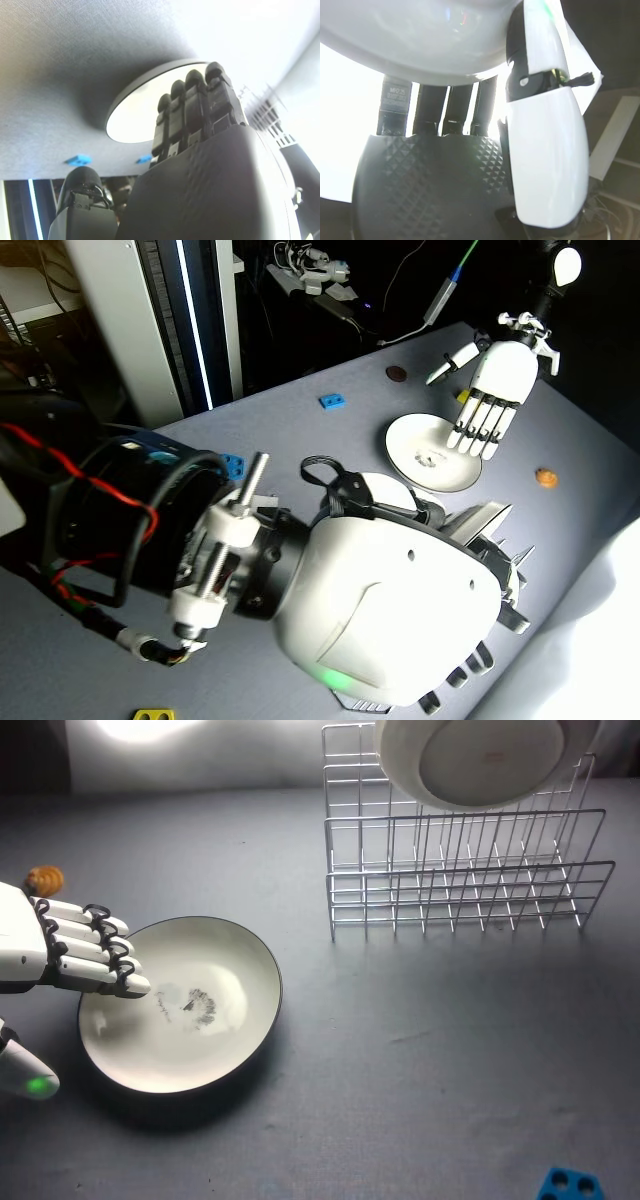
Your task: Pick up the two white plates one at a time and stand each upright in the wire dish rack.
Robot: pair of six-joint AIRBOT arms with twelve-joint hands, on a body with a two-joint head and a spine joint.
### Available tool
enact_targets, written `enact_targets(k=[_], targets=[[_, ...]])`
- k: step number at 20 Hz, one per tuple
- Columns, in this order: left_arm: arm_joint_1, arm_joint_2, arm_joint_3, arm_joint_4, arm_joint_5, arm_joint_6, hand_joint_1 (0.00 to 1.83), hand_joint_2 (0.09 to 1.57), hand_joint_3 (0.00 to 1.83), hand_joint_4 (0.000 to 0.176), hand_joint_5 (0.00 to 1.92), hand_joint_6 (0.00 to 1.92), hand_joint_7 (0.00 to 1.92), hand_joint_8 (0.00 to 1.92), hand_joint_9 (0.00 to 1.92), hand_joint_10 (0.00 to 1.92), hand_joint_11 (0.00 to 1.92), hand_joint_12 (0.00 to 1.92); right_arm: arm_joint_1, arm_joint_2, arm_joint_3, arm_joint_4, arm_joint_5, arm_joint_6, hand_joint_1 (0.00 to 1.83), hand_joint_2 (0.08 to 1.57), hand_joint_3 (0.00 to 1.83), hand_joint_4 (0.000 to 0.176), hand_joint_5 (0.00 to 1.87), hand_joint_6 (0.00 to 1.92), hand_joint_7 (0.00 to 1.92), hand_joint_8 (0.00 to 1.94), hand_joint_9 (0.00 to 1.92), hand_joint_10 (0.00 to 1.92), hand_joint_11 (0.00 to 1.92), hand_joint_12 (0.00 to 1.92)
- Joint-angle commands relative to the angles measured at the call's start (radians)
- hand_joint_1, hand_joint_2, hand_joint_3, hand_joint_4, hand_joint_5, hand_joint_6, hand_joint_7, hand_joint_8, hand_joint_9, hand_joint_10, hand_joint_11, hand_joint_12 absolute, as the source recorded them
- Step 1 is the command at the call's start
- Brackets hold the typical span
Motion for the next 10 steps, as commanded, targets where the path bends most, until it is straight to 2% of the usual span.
enact_targets(k=[1, 2, 7, 10], targets=[[-0.002, 0.003, 0.007, -0.053, -0.023, -0.006, 0.00, 1.06, 0.00, 0.000, 0.10, 0.00, 0.13, 0.00, 0.08, 0.00, 0.01, 0.00, 0.013, 0.005, 0.007, 0.043, 0.111, 0.029, 1.24, 1.06, 0.00, 0.028, 1.06, 0.85, 1.15, 0.71, 1.31, 0.02, 0.91, 0.86], [-0.002, 0.004, 0.007, -0.053, -0.022, -0.009, 0.00, 1.06, 0.00, 0.000, 0.10, 0.00, 0.13, 0.00, 0.08, 0.01, 0.02, 0.01, 0.013, 0.002, 0.007, 0.041, 0.111, 0.029, 1.24, 1.07, 0.00, 0.024, 1.04, 0.87, 1.14, 0.74, 1.31, 0.01, 0.92, 0.86], [-0.003, 0.005, 0.005, -0.053, -0.022, -0.022, 0.00, 1.06, 0.00, 0.000, 0.11, 0.00, 0.12, 0.00, 0.08, 0.00, 0.01, 0.00, 0.001, -0.007, 0.010, 0.039, 0.111, 0.030, 1.24, 1.08, 0.00, 0.027, 1.04, 0.89, 1.12, 0.77, 1.31, 0.01, 0.91, 0.88], [-0.004, 0.003, 0.005, -0.053, -0.022, -0.027, 0.00, 1.06, 0.00, 0.000, 0.11, 0.00, 0.12, 0.00, 0.08, 0.00, 0.02, 0.01, -0.019, -0.012, 0.018, 0.038, 0.121, 0.031, 1.25, 1.06, 0.00, 0.029, 1.09, 0.82, 1.17, 0.67, 1.34, 0.01, 0.95, 0.85]])
